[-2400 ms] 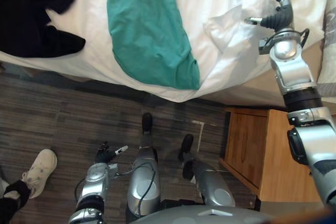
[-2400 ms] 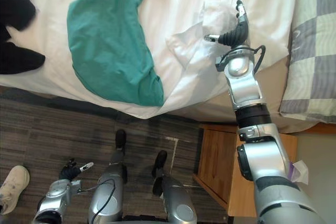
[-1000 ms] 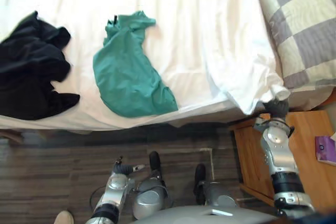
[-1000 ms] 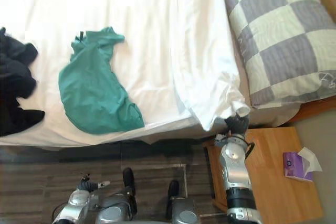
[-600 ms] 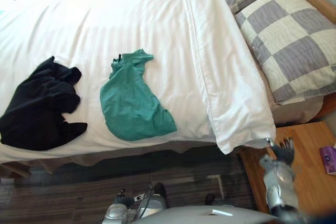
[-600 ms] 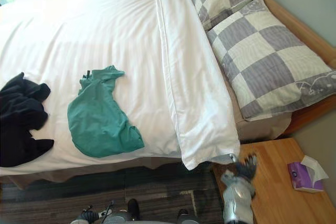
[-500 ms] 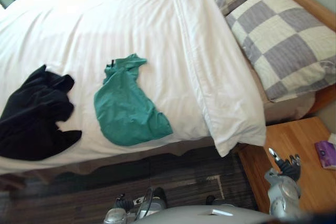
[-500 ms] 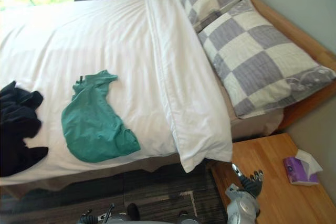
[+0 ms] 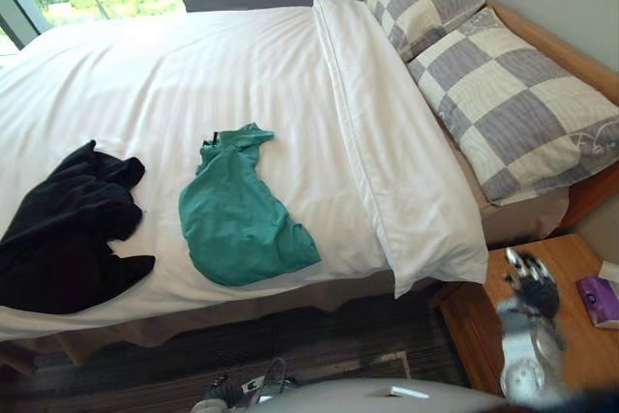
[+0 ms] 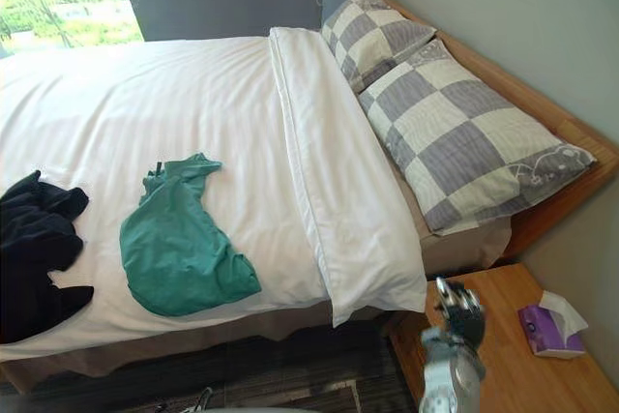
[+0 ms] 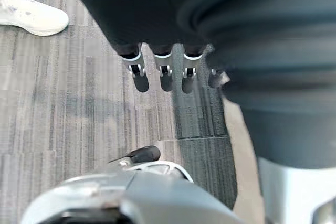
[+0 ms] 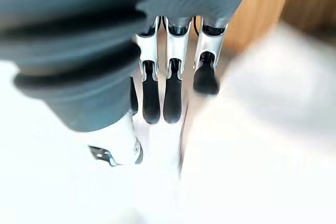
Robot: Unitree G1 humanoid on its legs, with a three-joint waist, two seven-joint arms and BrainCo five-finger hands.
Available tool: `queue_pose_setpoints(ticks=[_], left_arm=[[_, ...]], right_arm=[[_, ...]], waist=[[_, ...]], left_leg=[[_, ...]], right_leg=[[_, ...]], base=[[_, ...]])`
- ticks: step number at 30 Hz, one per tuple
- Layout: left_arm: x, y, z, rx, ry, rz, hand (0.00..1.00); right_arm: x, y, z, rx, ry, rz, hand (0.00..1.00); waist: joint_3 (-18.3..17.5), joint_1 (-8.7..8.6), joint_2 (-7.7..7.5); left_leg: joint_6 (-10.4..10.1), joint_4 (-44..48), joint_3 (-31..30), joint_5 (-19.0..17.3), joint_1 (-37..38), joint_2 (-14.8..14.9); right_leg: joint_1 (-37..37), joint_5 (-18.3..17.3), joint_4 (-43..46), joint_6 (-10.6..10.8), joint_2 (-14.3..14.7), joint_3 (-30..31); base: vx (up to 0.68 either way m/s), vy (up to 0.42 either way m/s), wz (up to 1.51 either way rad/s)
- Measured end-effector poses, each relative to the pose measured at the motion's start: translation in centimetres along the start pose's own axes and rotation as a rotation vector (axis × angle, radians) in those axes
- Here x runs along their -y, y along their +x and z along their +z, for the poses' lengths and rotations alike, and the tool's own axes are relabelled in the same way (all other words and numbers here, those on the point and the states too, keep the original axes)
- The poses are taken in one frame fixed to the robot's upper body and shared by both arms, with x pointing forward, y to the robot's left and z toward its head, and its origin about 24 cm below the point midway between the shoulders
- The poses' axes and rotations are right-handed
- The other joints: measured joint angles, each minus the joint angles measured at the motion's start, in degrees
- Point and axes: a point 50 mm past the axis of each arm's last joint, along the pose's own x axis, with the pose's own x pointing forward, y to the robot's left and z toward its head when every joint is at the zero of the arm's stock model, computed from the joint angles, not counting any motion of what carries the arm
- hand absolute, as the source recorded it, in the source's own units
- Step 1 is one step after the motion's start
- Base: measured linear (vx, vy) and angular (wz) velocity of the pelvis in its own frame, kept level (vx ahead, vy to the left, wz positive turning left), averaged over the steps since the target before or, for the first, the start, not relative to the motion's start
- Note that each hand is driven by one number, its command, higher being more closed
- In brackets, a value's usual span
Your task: Tidy the bed and pick cloth on bed and put in laundry
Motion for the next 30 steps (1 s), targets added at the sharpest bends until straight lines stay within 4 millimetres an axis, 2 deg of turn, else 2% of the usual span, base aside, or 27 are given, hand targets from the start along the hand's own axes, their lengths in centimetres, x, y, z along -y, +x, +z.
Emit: queue_pose_setpoints(ticks=[1,2,3,4,5,7,8,10,13,14,16,17,19,21,25,28,30], left_arm=[[0.0,0.1,1.0,0.020,0.004,-0.006,0.00],[0.2,0.2,1.4,0.028,0.012,-0.010,0.00],[0.3,0.3,2.5,0.051,0.025,-0.019,0.00],[0.4,0.4,3.6,0.076,0.009,-0.028,0.00],[0.6,0.4,4.1,0.088,0.003,-0.034,0.00],[1.9,0.3,5.7,0.136,0.015,-0.067,0.00],[2.0,0.3,6.2,0.152,0.009,-0.073,0.00],[2.5,0.2,7.9,0.205,-0.035,-0.092,0.00],[2.8,0.1,9.4,0.260,-0.055,-0.090,0.00],[3.1,-0.2,11.4,0.317,-0.043,-0.087,0.00],[3.5,-0.7,13.7,0.384,-0.055,-0.091,0.00],[3.6,-1.1,15.3,0.432,-0.077,-0.086,0.00],[3.6,-1.6,17.2,0.488,-0.087,-0.069,0.00],[3.6,-2.2,18.7,0.542,-0.124,-0.060,0.00],[3.0,-2.3,19.0,0.557,-0.185,-0.046,0.00],[2.2,-1.9,18.4,0.522,-0.241,0.010,0.00],[2.0,-1.8,18.2,0.508,-0.274,0.032,0.00]], right_arm=[[-2.4,1.4,0.8,0.026,0.116,0.090,1.00],[-3.5,2.0,1.4,0.043,0.157,0.132,1.00],[-5.9,3.3,2.9,0.082,0.241,0.219,1.00],[-8.2,4.4,4.9,0.135,0.306,0.304,1.00],[-9.2,4.9,6.0,0.164,0.332,0.339,1.00],[-13.1,6.0,10.4,0.273,0.412,0.471,1.00],[-14.1,6.1,11.4,0.293,0.428,0.504,1.00],[-17.2,5.7,14.6,0.372,0.503,0.622,1.00],[-19.6,4.2,17.0,0.459,0.562,0.737,1.00],[-21.0,2.9,18.5,0.519,0.630,0.815,1.00],[-22.6,1.5,19.8,0.564,0.696,0.898,1.00],[-23.6,0.7,20.2,0.570,0.734,0.944,1.00],[-24.5,0.2,20.3,0.565,0.771,0.977,1.00],[-24.7,0.2,19.9,0.558,0.827,0.969,1.00],[-24.6,0.3,18.3,0.550,0.870,0.999,1.00],[-24.9,-0.1,17.1,0.577,0.875,1.074,1.00],[-24.0,-0.1,16.4,0.619,0.861,1.100,1.00]], waist=[[0.46,0.01,-0.37],[1.30,0.14,0.23],[2.98,0.24,0.04],[5.70,0.22,0.78],[6.81,0.22,1.31],[10.22,0.53,3.78],[11.22,0.67,4.31],[13.75,1.39,5.58],[16.16,1.44,5.71],[17.53,1.56,5.51],[19.75,1.56,5.86],[21.23,1.62,6.02],[22.71,1.67,6.31],[23.27,1.61,7.08],[23.58,1.66,8.19],[23.61,1.27,8.11],[23.65,1.34,8.04]], left_leg=[[0.53,0.01,-0.07,0.56,-1.86,0.02],[0.70,0.03,-0.19,0.89,-3.15,-0.01],[1.66,0.08,-0.68,2.14,-4.93,-0.08],[2.06,0.35,-1.60,2.77,-6.18,-0.41],[2.20,0.39,-1.68,3.02,-6.82,-0.57],[2.94,0.42,-1.84,3.70,-9.77,-0.91],[2.99,0.42,-1.85,3.86,-10.36,-0.93],[3.01,0.44,-2.13,4.72,-14.15,-0.77],[3.07,1.58,-3.12,5.29,-18.45,-0.78],[3.15,5.38,-3.54,4.52,-23.84,-0.47],[3.53,10.86,-4.40,3.16,-29.38,0.32],[3.53,14.88,-4.77,1.77,-33.27,1.33],[3.59,19.88,-5.01,0.21,-38.58,2.48],[3.79,24.78,-5.49,-1.14,-44.48,3.57],[3.99,31.47,-5.09,-3.67,-51.04,5.11],[3.91,35.16,-4.77,-5.27,-54.57,6.52],[3.58,35.63,-4.71,-5.54,-56.01,7.05]], right_leg=[[-2.10,0.89,0.29,-0.22,-0.08,0.05],[-2.99,1.31,0.34,-0.26,-0.17,0.05],[-4.48,2.10,0.42,-0.20,-0.17,-0.18],[-5.47,2.34,0.54,-0.21,-0.36,-0.22],[-6.21,2.35,0.87,-0.20,-0.56,-0.27],[-9.97,2.36,2.72,-0.15,-0.74,-0.22],[-10.72,2.36,3.16,-0.15,-0.77,-0.22],[-15.65,1.87,5.64,-0.24,-0.97,-0.26],[-21.41,-0.43,11.02,-0.58,-1.58,-1.03],[-27.07,-2.03,15.92,-0.92,-2.28,-1.71],[-31.69,-3.15,20.12,-1.46,-2.77,-2.05],[-34.76,-3.74,22.57,-1.75,-2.69,-2.21],[-39.32,-4.88,26.05,-2.28,-2.63,-2.30],[-44.68,-6.01,30.06,-2.63,-2.68,-2.53],[-51.72,-7.95,36.10,-3.18,-2.76,-1.67],[-55.31,-8.95,38.46,-3.96,-2.48,-1.48],[-56.63,-8.98,39.05,-4.05,-2.23,-1.28]], base=[[0.01,0.022,0.12],[0.03,0.031,0.16],[0.00,0.031,0.25],[-0.02,0.035,0.28],[-0.05,0.045,0.19],[-0.04,0.050,0.09],[-0.03,0.037,0.02],[-0.03,0.022,0.07],[0.00,-0.039,0.27],[-0.01,-0.082,0.40],[-0.04,-0.074,0.36],[-0.05,-0.055,0.21],[-0.05,-0.062,0.15],[-0.05,-0.044,0.13],[-0.04,-0.024,-0.05],[-0.05,-0.028,-0.14],[-0.04,-0.028,-0.01]])
